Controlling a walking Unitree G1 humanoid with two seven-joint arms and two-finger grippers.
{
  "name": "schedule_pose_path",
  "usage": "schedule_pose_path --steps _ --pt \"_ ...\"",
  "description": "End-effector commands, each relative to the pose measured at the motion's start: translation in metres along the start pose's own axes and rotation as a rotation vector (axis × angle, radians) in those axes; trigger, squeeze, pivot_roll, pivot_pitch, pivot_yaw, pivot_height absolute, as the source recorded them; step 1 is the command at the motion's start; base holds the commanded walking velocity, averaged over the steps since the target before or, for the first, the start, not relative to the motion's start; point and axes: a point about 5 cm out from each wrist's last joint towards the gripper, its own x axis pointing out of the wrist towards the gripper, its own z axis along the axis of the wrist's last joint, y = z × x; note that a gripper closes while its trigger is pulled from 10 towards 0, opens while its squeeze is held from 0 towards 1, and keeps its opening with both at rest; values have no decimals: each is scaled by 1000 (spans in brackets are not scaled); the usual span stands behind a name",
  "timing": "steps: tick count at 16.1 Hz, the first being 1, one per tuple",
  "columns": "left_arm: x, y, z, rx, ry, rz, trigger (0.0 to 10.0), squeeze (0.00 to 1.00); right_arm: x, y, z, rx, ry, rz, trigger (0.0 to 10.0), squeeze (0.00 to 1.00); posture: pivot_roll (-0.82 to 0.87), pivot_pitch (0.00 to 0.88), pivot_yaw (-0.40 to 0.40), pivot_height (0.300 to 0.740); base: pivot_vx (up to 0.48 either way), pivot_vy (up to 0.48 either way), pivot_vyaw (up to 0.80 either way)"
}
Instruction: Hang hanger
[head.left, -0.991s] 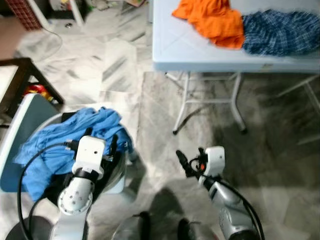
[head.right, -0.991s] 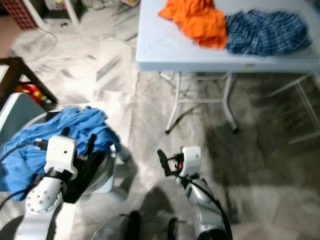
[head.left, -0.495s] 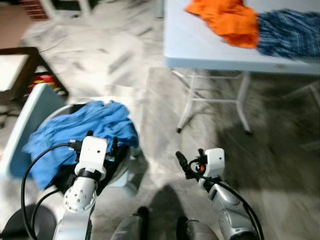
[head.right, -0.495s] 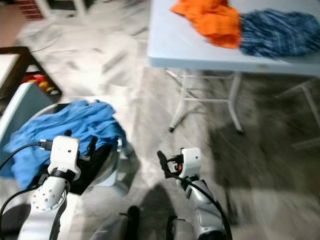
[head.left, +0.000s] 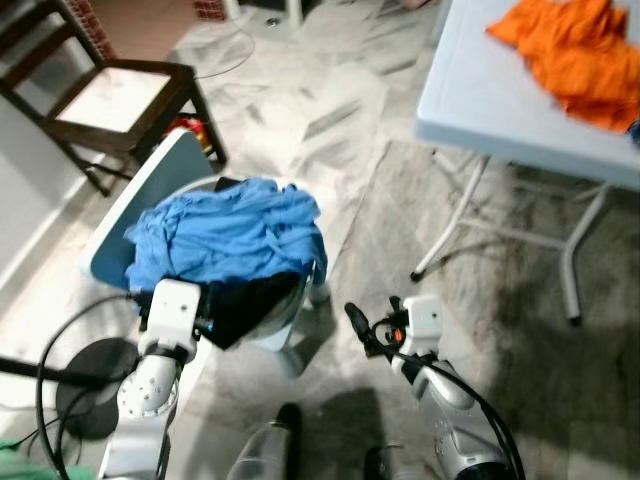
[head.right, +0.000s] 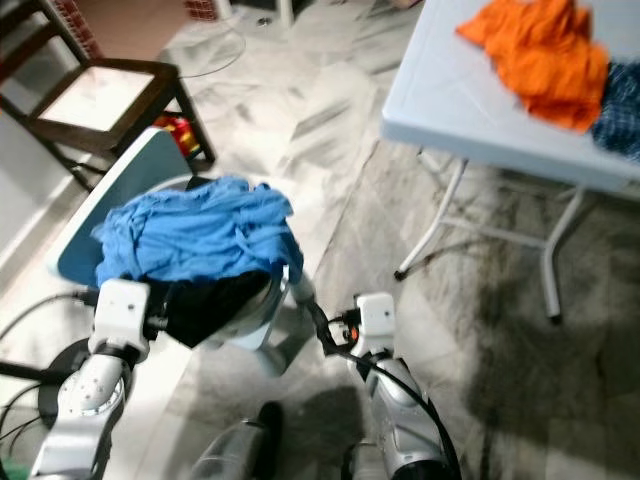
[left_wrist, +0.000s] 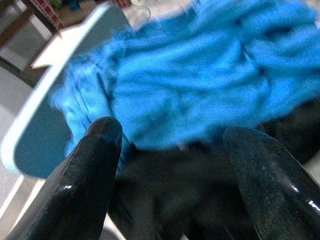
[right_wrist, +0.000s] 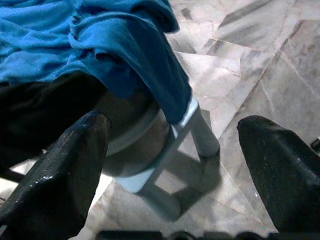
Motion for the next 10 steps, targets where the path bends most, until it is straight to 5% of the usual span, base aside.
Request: schedule_pose_path --steps 1,8,10 --pt "1 -5 -4 -19 -3 -18 10000 0 -6 -4 -7 18 28 -22 10000 0 62 257 16 740 0 255 0" --pt "6 -9 -9 -30 -13 -33 10000 0 -4 0 -6 5 25 -6 10000 0 63 256 15 740 0 467 234" --pt "6 -13 -7 -35 -29 -56 10000 0 -4 0 -6 7 26 -6 10000 0 62 255 16 740 0 0 0"
